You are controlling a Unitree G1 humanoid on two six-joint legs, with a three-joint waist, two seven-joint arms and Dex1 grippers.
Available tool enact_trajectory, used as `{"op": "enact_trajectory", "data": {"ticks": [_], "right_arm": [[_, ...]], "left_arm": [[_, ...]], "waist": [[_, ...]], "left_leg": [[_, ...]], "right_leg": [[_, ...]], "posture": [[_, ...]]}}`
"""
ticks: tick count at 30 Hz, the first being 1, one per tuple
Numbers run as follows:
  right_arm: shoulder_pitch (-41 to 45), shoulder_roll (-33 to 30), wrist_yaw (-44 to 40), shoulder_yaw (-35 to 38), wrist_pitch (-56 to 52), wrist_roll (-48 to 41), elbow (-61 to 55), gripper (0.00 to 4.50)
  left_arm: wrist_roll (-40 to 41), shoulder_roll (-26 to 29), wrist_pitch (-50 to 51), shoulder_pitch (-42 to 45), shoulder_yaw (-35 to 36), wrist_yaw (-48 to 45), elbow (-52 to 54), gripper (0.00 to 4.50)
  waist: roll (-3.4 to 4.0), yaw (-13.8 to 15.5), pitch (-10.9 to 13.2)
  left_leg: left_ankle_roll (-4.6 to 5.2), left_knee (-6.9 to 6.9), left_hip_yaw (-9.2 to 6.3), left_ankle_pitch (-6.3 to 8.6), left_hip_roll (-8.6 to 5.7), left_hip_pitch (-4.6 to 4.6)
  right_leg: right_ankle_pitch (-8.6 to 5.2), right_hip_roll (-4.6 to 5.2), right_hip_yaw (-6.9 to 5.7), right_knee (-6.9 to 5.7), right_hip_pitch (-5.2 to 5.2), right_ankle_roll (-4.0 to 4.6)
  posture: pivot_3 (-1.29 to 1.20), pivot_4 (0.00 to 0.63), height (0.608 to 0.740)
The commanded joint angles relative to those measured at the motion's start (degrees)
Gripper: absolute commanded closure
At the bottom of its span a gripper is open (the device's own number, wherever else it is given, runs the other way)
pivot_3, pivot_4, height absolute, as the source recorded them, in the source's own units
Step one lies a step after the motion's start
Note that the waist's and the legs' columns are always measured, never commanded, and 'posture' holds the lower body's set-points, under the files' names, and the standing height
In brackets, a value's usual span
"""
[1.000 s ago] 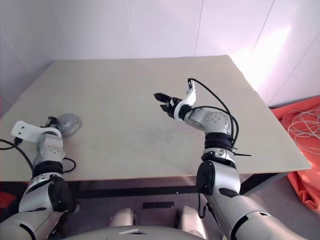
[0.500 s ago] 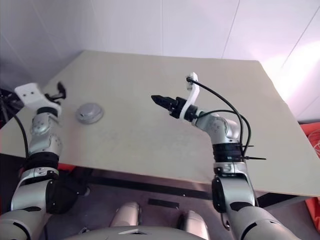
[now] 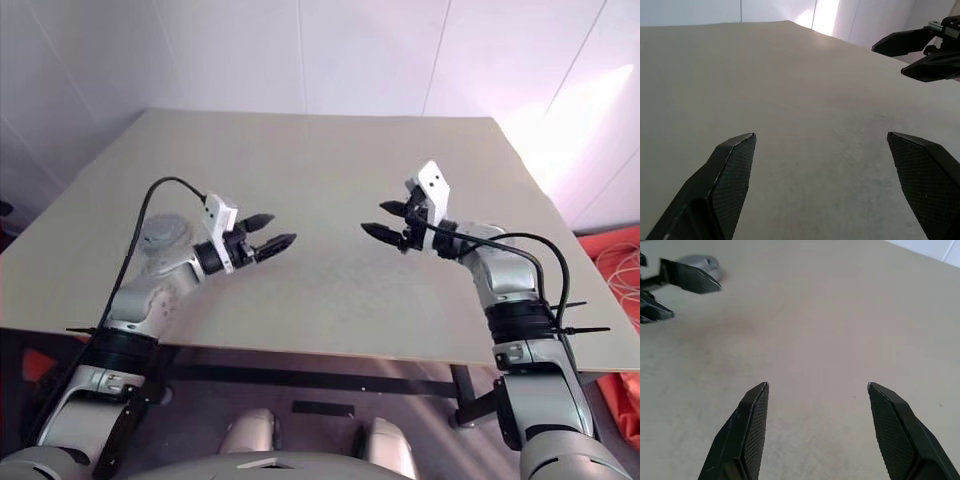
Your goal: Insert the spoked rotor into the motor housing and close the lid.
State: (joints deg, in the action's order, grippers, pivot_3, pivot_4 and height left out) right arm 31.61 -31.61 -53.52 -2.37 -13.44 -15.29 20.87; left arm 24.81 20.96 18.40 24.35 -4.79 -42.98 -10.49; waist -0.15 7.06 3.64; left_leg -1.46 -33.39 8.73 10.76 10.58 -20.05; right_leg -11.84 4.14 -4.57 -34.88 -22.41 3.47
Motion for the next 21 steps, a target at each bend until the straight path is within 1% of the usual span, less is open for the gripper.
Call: {"op": "enact_trajectory", "data": {"ticks": [1, 6, 17, 20, 21], "right_arm": [[-1.14, 0.56, 0.32, 1.24, 3.31, 0.46, -0.38, 0.89], [-3.97, 0.59, -2.25, 3.29, 0.17, -3.31, -4.49, 0.89], [-1.43, -1.77, -3.13, 4.42, 1.36, -1.74, -1.37, 0.89], [-1.68, -1.66, -3.76, 4.78, 1.44, -2.4, -1.77, 0.43], [-1.66, -1.61, -3.08, 4.74, 1.81, -1.86, -1.59, 0.11]], "left_arm": [[-2.19, -1.1, -2.51, 0.49, 0.07, -0.01, 0.2, 0.02], [-2.68, -2.06, -1.76, -0.62, 0.55, -0.66, 2.06, 0.02], [-2.99, -2.6, -0.81, -0.96, 0.53, -1.17, 3.78, 0.02], [-2.62, -2.88, -0.05, -1.53, 0.59, -1.15, 4.84, 0.0], [-2.65, -2.95, 0.09, -1.61, 0.58, -1.12, 5.01, 0.0]], "waist": [[0.0, 0.03, 0.0], [0.01, 0.03, 0.0], [0.02, 0.04, 0.0], [0.02, 0.03, -0.01], [0.02, 0.02, 0.0]], "left_leg": [[0.04, 0.0, 0.0, 0.02, -0.01, 0.0], [0.34, 0.0, -0.01, 0.19, -0.01, -0.02], [0.37, -0.01, 0.0, 0.19, 0.0, 0.04], [0.38, -0.01, 0.0, 0.2, -0.01, 0.01], [0.39, -0.01, 0.0, 0.2, -0.01, 0.01]], "right_leg": [[0.05, 0.0, 0.0, 0.02, 0.02, 0.09], [0.16, 0.01, -0.01, 0.08, 0.02, 0.28], [0.15, 0.01, -0.02, 0.08, 0.08, 0.25], [0.17, 0.01, -0.02, 0.09, 0.06, 0.3], [0.17, 0.01, -0.02, 0.09, 0.06, 0.3]], "posture": [[0.0, 0.0, 0.74], [0.0, 0.0, 0.74], [0.0, 0.0, 0.74], [0.0, 0.0, 0.74], [0.0, 0.0, 0.74]]}}
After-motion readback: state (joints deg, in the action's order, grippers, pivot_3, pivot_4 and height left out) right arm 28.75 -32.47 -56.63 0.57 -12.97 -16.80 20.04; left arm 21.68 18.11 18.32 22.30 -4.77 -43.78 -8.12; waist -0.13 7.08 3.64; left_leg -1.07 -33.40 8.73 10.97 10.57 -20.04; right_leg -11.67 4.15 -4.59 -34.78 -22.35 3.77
